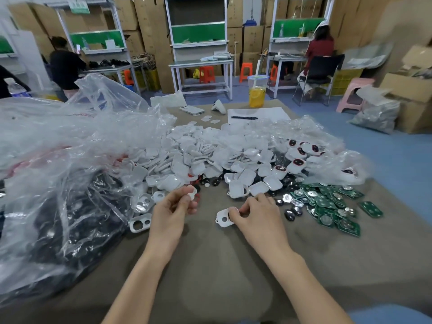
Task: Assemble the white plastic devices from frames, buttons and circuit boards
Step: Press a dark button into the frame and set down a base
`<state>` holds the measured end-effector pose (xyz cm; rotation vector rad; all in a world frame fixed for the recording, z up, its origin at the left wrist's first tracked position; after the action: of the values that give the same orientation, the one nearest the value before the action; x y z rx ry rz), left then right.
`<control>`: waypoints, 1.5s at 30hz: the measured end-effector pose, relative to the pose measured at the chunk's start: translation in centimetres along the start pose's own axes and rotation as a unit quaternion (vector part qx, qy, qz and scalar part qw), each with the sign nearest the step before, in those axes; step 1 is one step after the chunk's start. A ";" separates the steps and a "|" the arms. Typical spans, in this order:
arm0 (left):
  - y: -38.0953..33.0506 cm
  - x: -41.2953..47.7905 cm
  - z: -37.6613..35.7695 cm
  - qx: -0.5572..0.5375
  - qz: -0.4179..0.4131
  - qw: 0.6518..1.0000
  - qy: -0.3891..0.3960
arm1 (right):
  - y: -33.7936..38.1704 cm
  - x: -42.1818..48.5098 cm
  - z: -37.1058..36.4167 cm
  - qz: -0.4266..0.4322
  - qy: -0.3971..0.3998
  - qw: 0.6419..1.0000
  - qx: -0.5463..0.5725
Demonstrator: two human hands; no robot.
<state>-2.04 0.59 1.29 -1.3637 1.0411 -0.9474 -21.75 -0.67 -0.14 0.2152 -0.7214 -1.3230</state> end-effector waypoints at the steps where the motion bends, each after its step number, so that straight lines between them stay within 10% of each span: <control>1: 0.2 -0.1 0.0 -0.001 -0.004 1.000 0.004 | 0.0 -0.1 -0.1 0.000 0.005 1.000 -0.010; 12: 0.5 -0.9 0.1 0.000 -0.017 0.999 0.037 | 0.9 -0.7 0.6 0.002 -0.031 0.998 -0.048; 21: 0.1 -2.0 -0.5 0.102 -0.092 0.987 0.080 | 2.2 -1.8 0.9 0.239 -0.101 0.966 -0.003; 36: 0.3 -2.3 -1.0 0.161 -0.082 0.975 0.130 | 2.0 -1.4 1.2 0.195 -0.038 0.974 0.109; 45: 0.0 -3.5 -1.4 0.333 -0.348 0.875 0.056 | 1.2 -1.1 1.3 0.100 0.009 0.961 0.258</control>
<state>-4.41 3.56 1.43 -1.0841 0.1978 -1.7400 -21.64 0.99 1.05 0.5571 -1.0378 -0.9199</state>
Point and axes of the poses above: each hand's wrist, its own x-axis towards the middle knuckle, its own z-axis out of the back of the hand, y = z × x, the point moved 2 cm from there along x, towards the middle knuckle, and after that the axes turned 9 degrees about z, right-handed, at the moved point
